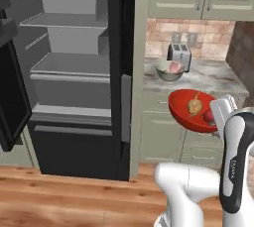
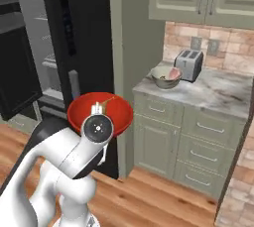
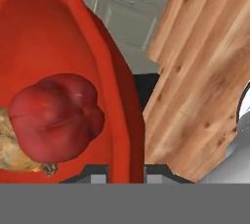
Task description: Place the bowl with the onion and bell pepper on the second highest shelf of the fridge. Place the bowl with the steak and chicken drumstick on the top shelf of the fridge.
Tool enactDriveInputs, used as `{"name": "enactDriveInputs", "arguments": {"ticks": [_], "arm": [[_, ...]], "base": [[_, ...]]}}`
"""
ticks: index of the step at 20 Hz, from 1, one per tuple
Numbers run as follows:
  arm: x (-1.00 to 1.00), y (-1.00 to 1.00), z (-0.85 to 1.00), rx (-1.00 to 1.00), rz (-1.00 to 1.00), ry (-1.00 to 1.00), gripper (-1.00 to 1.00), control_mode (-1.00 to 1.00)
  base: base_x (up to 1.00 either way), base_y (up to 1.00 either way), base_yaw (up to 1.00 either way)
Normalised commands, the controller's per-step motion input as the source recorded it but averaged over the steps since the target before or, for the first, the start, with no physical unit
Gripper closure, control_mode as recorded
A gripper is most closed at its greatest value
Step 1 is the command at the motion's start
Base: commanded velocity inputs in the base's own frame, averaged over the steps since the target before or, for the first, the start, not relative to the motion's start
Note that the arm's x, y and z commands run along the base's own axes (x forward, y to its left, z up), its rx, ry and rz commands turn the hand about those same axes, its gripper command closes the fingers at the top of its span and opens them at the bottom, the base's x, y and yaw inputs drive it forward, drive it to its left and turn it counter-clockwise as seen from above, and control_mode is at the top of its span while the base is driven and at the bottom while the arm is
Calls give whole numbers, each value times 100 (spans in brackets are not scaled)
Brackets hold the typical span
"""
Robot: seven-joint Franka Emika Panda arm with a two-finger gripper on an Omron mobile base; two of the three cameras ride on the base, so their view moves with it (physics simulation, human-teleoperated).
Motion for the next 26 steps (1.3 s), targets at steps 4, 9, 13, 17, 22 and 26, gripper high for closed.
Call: {"name": "enactDriveInputs", "arguments": {"ticks": [4, 9, 13, 17, 22, 26], "arm": [[0, 0, 0, 0, 0, 0, 100, 100], [0, 0, 0, 0, 0, 0, 100, 100], [0, 0, 0, 0, 0, 0, 100, 100], [0, 0, 0, 0, 0, 0, 100, 100], [0, 0, 0, 0, 0, 0, 100, 100], [0, 0, 0, 0, 0, 0, 100, 100]], "base": [[-71, 100, 60], [4, 100, 42], [79, 100, 20], [100, 100, -15], [99, 82, -50], [98, 59, -55]]}}
